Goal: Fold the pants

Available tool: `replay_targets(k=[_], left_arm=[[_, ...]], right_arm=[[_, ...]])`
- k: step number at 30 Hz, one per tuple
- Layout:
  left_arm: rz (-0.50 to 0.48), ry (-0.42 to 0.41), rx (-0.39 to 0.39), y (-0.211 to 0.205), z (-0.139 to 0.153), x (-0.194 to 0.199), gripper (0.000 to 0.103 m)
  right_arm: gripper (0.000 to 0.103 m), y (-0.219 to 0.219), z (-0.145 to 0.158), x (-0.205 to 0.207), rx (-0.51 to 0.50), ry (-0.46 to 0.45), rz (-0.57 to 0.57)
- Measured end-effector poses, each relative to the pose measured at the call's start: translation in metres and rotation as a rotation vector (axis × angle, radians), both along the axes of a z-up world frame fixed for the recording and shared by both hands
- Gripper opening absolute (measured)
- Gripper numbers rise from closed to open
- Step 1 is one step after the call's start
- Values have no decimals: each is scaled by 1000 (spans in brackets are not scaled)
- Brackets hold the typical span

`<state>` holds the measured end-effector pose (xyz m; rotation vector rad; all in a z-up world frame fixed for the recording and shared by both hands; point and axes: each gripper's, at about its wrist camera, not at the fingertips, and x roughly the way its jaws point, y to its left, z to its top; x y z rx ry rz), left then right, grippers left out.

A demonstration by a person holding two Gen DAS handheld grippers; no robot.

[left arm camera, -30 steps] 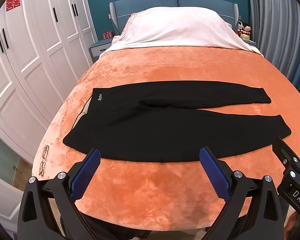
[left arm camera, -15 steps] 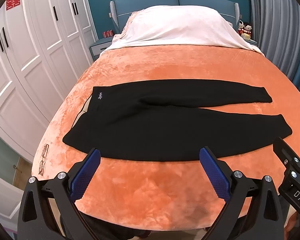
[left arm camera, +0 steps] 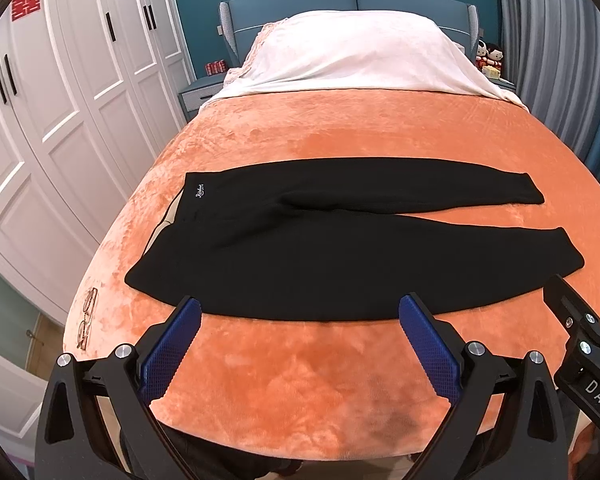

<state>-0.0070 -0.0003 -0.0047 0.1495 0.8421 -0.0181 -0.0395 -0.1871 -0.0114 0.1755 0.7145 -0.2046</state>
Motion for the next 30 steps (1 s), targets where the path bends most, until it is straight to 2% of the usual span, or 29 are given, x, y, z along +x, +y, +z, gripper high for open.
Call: replay_targets(k=[22,27,30], left_arm=[[2,22,3,1,-11,7,97],[21,21,-2,12,-23,26,97],[62,33,-18,34,-35,54,97]], right_arm=[[98,-3,-14,9,10,33,4],[98,-16,-31,24,10,63,0],[98,-30,-46,40,18,90,2]])
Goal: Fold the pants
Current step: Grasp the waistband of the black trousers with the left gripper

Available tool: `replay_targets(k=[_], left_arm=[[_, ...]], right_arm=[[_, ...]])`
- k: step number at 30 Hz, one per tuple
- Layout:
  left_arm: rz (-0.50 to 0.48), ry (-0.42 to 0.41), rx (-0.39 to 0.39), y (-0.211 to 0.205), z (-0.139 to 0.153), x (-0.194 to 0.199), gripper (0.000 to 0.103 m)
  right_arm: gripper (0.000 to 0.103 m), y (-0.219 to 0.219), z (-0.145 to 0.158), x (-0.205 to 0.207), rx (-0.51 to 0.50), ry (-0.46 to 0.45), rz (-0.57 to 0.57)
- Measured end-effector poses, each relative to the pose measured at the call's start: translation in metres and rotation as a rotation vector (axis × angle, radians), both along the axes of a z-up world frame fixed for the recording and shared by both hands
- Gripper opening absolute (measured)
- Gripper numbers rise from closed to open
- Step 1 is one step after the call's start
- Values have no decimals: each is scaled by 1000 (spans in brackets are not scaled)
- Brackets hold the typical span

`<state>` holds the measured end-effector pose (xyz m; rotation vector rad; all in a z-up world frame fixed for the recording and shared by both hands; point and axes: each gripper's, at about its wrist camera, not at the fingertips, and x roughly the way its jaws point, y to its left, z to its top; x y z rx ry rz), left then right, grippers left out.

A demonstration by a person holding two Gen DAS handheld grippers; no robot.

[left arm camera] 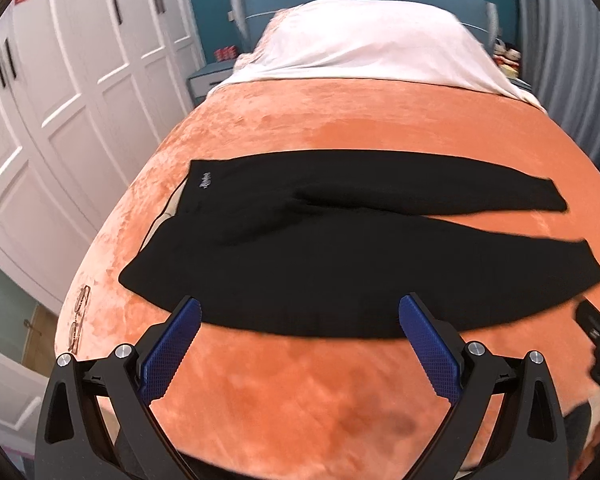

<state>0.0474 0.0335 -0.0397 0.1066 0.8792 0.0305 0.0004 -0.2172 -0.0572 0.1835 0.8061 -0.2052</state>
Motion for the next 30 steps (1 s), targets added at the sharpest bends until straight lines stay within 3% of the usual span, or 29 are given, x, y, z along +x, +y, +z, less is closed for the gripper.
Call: replay_targets(k=[5,9,14,19,24,27,28,29,30], left_arm=[[131,31,14,58,-20,85,97],[203,45,22,102,-32,160,97],[322,54,129,159,-62,276,97],[425,143,125,217,-104,367,97],[426,276,74,235,-153,417,97],[392,268,94,229,-165,428,97],[384,266,103,227,-166,430,97],[371,258,111,225,-167,433,93],[358,252,103,225,-165,434,87]], right_arm=[[98,-42,-29,41,-7,57,-14],[98,-100,-50,91,38,77,-31],[98,-201,-83,175,61,129,-113],[98,-299,-106,256,99,164,-247],[98,-351,-123,318,108,190,-331],[98,-361,-137,348,99,227,-332],[94,-359,-141,355,79,248,-327],[74,-358,-144,361,69,257,-315],[64,-354,-149,368,50,279,-290]])
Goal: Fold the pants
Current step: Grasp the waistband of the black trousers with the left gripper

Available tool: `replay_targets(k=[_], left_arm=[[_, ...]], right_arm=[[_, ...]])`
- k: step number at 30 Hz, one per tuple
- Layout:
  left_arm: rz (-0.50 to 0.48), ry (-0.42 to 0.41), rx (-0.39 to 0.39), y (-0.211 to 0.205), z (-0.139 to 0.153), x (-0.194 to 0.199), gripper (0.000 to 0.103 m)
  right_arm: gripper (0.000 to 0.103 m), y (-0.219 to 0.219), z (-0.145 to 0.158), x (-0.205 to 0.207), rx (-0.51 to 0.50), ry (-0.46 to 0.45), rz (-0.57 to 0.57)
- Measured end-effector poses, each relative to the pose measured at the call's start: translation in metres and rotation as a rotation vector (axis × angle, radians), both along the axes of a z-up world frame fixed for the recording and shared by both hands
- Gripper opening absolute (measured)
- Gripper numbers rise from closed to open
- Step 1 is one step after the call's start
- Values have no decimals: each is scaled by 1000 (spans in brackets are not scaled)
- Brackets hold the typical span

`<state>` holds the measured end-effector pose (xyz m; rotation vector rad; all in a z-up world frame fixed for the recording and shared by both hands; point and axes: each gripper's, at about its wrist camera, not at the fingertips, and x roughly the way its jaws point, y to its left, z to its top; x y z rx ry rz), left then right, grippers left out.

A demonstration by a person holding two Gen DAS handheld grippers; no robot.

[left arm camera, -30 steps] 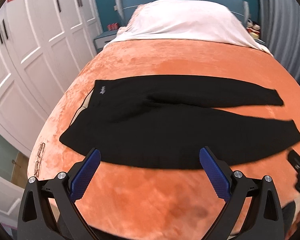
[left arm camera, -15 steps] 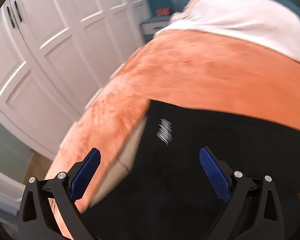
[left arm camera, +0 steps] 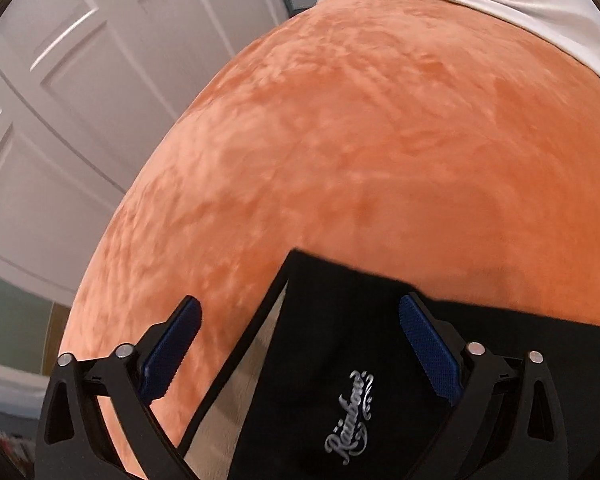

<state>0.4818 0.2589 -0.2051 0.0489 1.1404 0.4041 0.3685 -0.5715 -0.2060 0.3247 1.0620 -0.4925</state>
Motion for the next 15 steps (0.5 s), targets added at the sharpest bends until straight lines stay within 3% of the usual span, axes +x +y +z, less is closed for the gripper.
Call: replay_targets(k=[1,2,3,4,6,9,15], left_arm=[[-27,-5,-40,0,2,2,62],[-65,-8,-99,0,5,4,27],[-67,-4,-82,-1,9,4,14],[-80,-3,-78,-2,15,2,4],[-94,-36,-100,-3,27,-1,4],[-124,-123,-134,-2,68,-29,3],[-218,-256,-219,7,153,-135,4]], right_arm=[[58,1,-2,3,-10,23,8],[25,5,-1,4,-26,21,21],[15,8,1,3,-25,14,47],[13,10,3,2,4,11,65],[11,16,16,-4,-24,-5,86],[11,23,56,-25,-19,-117,114],[11,41,160,-121,16,-373,221]])
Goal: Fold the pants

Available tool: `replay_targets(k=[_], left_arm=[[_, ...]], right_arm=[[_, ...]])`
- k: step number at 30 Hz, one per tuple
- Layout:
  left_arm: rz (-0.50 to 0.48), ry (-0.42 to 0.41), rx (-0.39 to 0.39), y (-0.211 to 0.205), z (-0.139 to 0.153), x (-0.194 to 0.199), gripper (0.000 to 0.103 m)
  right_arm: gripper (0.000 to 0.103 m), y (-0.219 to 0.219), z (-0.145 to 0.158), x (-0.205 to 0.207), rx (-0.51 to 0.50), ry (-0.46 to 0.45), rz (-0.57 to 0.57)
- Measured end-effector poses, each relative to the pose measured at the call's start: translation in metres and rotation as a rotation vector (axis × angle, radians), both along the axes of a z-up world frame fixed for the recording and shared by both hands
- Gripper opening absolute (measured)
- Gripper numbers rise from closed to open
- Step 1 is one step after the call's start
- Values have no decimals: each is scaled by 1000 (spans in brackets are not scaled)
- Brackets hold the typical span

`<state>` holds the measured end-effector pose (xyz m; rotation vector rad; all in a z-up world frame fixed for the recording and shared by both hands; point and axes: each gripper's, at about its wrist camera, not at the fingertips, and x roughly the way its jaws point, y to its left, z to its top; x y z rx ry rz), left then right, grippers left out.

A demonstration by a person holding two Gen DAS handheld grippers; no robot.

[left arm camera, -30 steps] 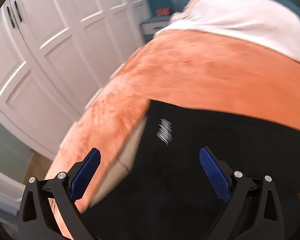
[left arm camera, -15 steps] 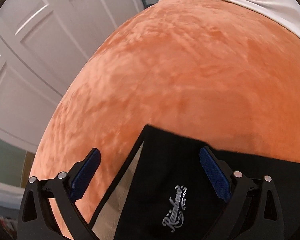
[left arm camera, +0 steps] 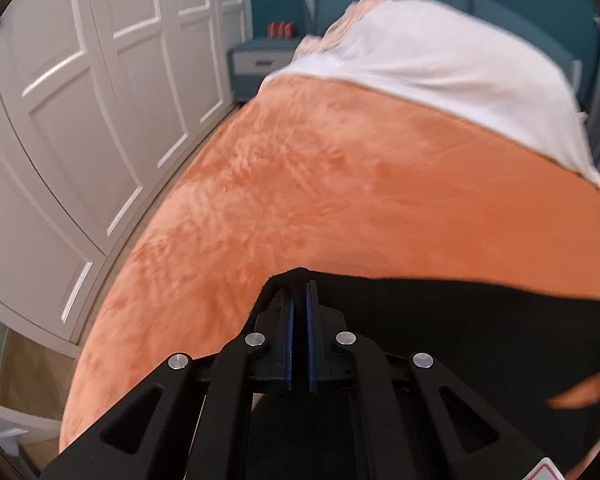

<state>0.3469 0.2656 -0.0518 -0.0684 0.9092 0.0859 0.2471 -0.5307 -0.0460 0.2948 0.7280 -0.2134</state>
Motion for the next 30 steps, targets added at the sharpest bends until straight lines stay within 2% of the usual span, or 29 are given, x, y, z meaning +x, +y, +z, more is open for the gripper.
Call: replay_targets(k=[3,5,7,11,13,15,16,17,18,19,20,21,24,26,27,30], left_arm=[[-18,-13,-32,9,19,-67,4],[-20,23,-45,18,13,-107,5],[-23,82,8,20,-7,-141,5],[11,222,81,24,-71,-166,6],[38,272,92,24,-99,-169,6],[76,279,77,27,-108,-174,9],[95,274,48,29,-106,-178,15],[118,262,19,32,-101,-184,23],[136,248,-11,35,-95,-188,32],[148,228,-44,37,-87,-196,56],[159,208,-56,38,-81,-200,75],[174,189,-62,39,-75,-205,81],[197,172,-151,40,-66,-212,86],[214,207,-235,38,-76,-204,86],[220,220,-257,35,-80,-200,86],[238,291,-337,26,-103,-185,84]], right_arm=[[11,8,25,-53,-4,-52,57],[12,11,20,-92,-25,-41,84],[12,9,0,-120,-23,12,86],[12,0,-63,-145,14,140,57],[15,2,-93,-152,22,204,36],[19,3,-107,-158,22,233,14],[26,3,-109,-163,25,236,-2],[38,4,-109,-171,31,231,-11],[43,1,-104,-179,45,213,-30],[54,-2,-97,-188,57,195,-46],[60,-3,-96,-201,67,178,-57],[61,-7,-90,-217,80,157,-78],[61,-7,-81,-248,136,114,-126],[62,-11,-77,-264,245,66,-171],[62,-13,-77,-270,331,34,-183],[63,-7,-80,-260,476,-10,-195]])
